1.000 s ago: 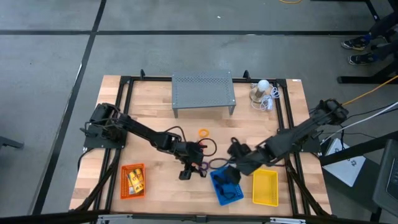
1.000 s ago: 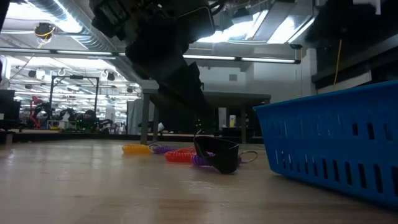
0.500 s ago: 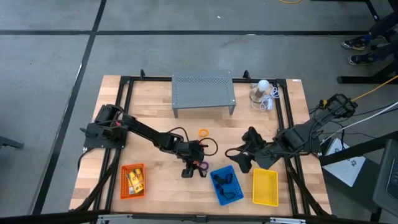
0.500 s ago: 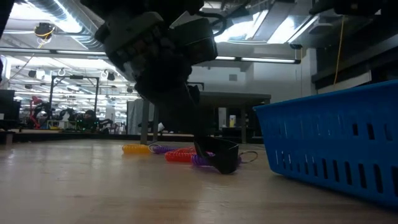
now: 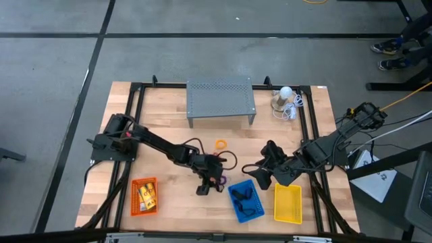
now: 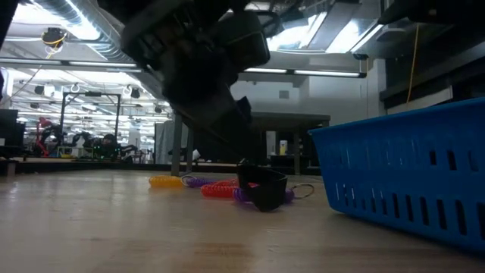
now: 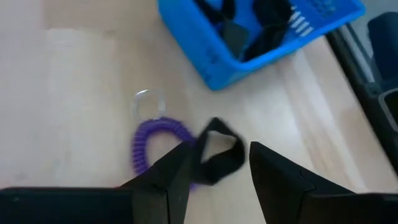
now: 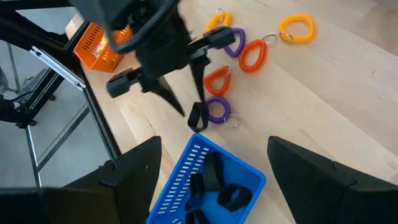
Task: Pick & Place Office Desk Supplies
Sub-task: Put the black rubber band into the blue bin
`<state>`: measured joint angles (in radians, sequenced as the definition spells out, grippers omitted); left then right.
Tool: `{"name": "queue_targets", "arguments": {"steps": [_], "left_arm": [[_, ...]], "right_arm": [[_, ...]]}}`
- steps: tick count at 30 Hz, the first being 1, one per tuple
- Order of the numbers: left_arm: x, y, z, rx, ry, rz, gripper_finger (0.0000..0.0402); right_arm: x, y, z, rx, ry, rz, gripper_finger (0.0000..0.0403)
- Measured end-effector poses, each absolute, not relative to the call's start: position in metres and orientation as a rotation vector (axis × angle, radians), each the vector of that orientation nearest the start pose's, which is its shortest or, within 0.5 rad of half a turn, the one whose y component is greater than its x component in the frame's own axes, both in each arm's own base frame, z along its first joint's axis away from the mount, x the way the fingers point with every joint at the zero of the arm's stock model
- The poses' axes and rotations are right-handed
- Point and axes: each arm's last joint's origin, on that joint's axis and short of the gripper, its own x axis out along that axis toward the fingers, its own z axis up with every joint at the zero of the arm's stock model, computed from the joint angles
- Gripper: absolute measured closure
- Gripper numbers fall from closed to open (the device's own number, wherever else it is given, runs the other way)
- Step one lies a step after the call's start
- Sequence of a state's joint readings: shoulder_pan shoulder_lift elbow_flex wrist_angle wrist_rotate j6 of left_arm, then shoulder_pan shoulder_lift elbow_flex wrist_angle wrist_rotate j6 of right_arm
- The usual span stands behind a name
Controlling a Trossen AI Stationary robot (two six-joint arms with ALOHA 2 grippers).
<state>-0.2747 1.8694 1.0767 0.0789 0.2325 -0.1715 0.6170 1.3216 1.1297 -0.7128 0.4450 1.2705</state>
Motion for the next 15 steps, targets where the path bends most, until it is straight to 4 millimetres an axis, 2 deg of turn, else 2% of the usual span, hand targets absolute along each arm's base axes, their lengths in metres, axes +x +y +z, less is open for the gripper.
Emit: {"name": "queue_targets", "arguments": {"steps": [5,13,15], "left_arm": [[0.368,-0.116,0.161,-0.151,0.750,-0.407,0.0258],[0.372,-0.113,0.138,-0.179,0.820,-0.379,0.0274],[0.372,-0.113,0.137,-0.183,0.817,-0.378,0.0276]], "right_arm": [[0.223,0.143,0.298,0.735,0.737,-0.338,0.0107],[0.224,0.141,0.297,0.728,0.739,-0.344,0.0107],[0.224,0.141,0.297,0.722,0.741,-0.344,0.0107]]}}
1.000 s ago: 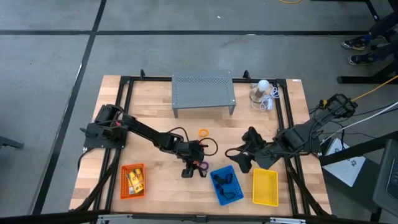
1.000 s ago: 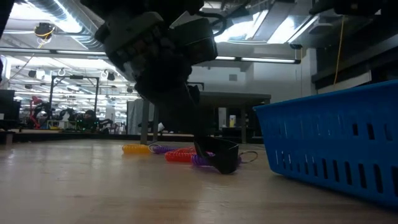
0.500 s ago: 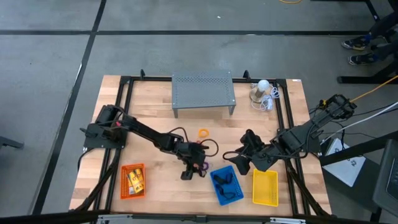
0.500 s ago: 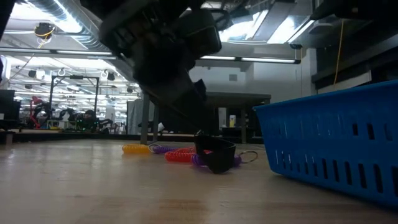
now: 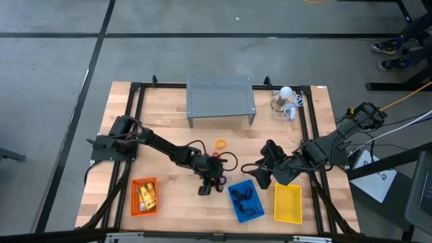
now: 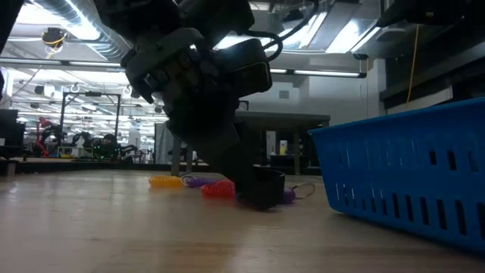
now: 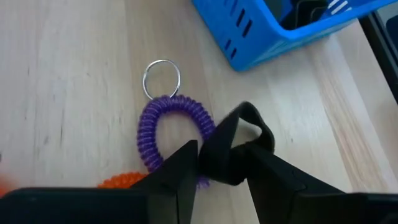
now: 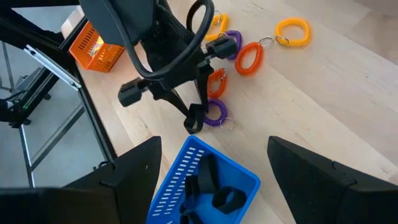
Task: Pick & Place Office Desk Supplies
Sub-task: Put the black rubber band into the blue bin
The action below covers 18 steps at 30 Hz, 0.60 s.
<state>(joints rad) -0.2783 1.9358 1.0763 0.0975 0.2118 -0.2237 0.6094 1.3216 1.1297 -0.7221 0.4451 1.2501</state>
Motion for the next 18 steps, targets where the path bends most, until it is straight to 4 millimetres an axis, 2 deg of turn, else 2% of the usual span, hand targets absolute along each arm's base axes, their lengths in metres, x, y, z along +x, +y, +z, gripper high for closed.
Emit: {"name": "queue_targets", "arguments": {"steps": [4,11,18], "left_arm": [[0.373,-0.113,0.142,-0.180,0.793,-0.372,0.0299],[0.385,-0.113,0.164,-0.148,0.720,-0.395,0.0391],[0.390,-0.103,0.171,-0.190,0.717,-0.419,0.0398]], "right_arm": [[0.224,0.141,0.297,0.721,0.741,-0.344,0.0107],[0.224,0.141,0.297,0.719,0.741,-0.345,0.0108],[0.223,0.138,0.303,0.732,0.655,-0.375,0.0108]]}}
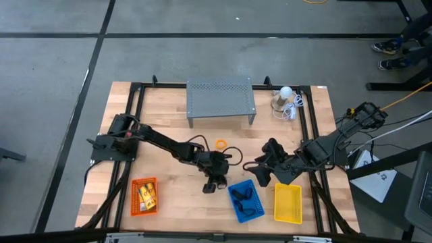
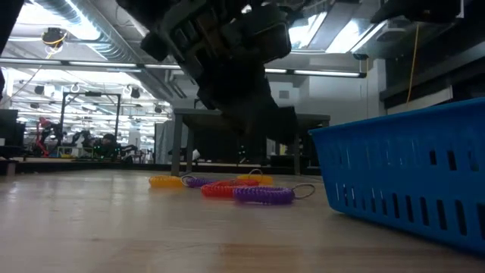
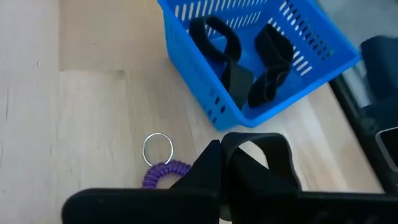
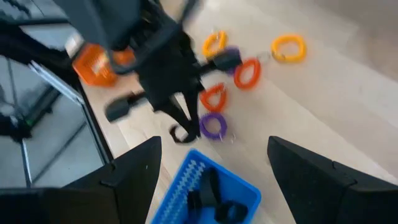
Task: Pick & Place Office Desk Supplies
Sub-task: Put the black rubber band into the blue bin
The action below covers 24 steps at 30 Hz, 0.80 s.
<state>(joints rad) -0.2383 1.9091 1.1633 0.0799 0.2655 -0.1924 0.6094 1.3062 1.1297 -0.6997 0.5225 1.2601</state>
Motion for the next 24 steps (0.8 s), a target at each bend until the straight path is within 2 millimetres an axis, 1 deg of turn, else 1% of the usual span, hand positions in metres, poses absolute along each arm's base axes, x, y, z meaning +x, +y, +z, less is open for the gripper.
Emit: {"name": "queue_targets", "arguments": {"steps": [6,9,13,15,16,17,21,24], "left_arm": [[0.391,-0.090,0.187,-0.233,0.670,-0.441,0.0398],[0.393,-0.083,0.199,-0.267,0.602,-0.449,0.0399],[0.404,-0.072,0.225,-0.371,0.366,-0.463,0.0398],[0.408,-0.068,0.234,-0.406,0.261,-0.469,0.0398],[0.410,-0.068,0.236,-0.410,0.230,-0.470,0.0398],[0.412,-0.069,0.234,-0.414,0.236,-0.467,0.0399],[0.422,-0.077,0.213,-0.421,0.358,-0.464,0.0399],[0.433,-0.085,0.218,-0.409,0.322,-0.491,0.0397]], "right_arm": [[0.218,0.132,0.314,0.742,0.557,-0.396,0.0108],[0.217,0.131,0.317,0.745,0.542,-0.399,0.0108],[0.217,0.131,0.317,0.737,0.540,-0.395,0.0108],[0.217,0.130,0.318,0.734,0.524,-0.404,0.0108],[0.216,0.130,0.319,0.732,0.508,-0.412,0.0108],[0.215,0.129,0.321,0.730,0.486,-0.421,0.0108],[0.204,0.122,0.333,0.722,0.378,-0.456,0.0108],[0.190,0.117,0.346,0.736,0.289,-0.464,0.0108]]}}
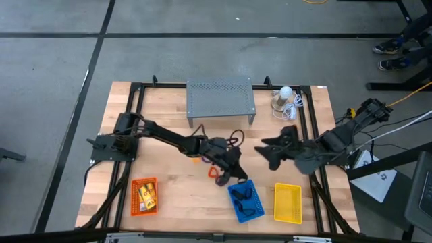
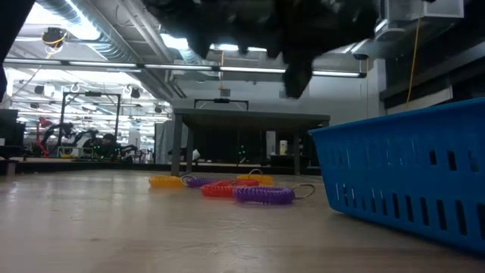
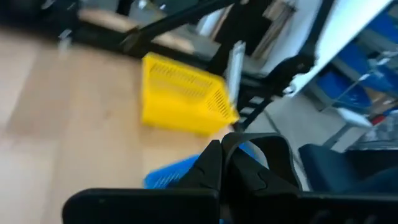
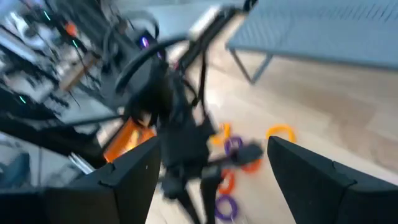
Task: Pick & Place Office Desk Supplies
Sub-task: Put the black rubber band into the blue bin, then put the yellow spring keychain into the yellow bin
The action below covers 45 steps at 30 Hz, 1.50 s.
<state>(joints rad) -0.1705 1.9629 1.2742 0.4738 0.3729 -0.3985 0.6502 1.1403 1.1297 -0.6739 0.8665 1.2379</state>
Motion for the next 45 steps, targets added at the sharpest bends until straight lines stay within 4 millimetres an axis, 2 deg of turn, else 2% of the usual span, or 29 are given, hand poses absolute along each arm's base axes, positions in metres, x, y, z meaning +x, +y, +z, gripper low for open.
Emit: {"name": "queue_targets", "arguments": {"steps": [2,5,11,14,18,23,30,34,40,43,45], "left_arm": [[0.441,-0.089,0.219,-0.405,0.304,-0.517,0.0398],[0.454,-0.097,0.208,-0.409,0.338,-0.557,0.0399],[0.472,-0.104,0.194,-0.449,0.368,-0.643,0.0398],[0.477,-0.106,0.183,-0.474,0.406,-0.657,0.0398],[0.478,-0.112,0.179,-0.536,0.440,-0.699,0.0387],[0.477,-0.117,0.165,-0.574,0.516,-0.703,0.0343],[0.476,-0.120,0.168,-0.579,0.511,-0.722,0.0254],[0.476,-0.119,0.168,-0.583,0.513,-0.731,0.0220],[0.478,-0.115,0.171,-0.586,0.497,-0.756,0.0204],[0.478,-0.101,0.182,-0.607,0.477,-0.748,0.0209],[0.478,-0.088,0.197,-0.612,0.452,-0.720,0.0218]], "right_arm": [[0.182,0.115,0.353,0.741,0.238,-0.471,0.0108],[0.174,0.113,0.359,0.744,0.199,-0.468,0.0108],[0.171,0.112,0.360,0.730,0.207,-0.463,0.0108],[0.170,0.111,0.359,0.717,0.216,-0.467,0.0108],[0.169,0.111,0.357,0.703,0.232,-0.470,0.0108],[0.169,0.111,0.357,0.699,0.239,-0.469,0.0108],[0.169,0.110,0.356,0.689,0.254,-0.469,0.0108],[0.169,0.110,0.355,0.689,0.261,-0.465,0.0108],[0.169,0.110,0.355,0.689,0.261,-0.465,0.0107],[0.169,0.111,0.356,0.692,0.259,-0.464,0.0107],[0.169,0.111,0.356,0.700,0.258,-0.457,0.0107]]}}
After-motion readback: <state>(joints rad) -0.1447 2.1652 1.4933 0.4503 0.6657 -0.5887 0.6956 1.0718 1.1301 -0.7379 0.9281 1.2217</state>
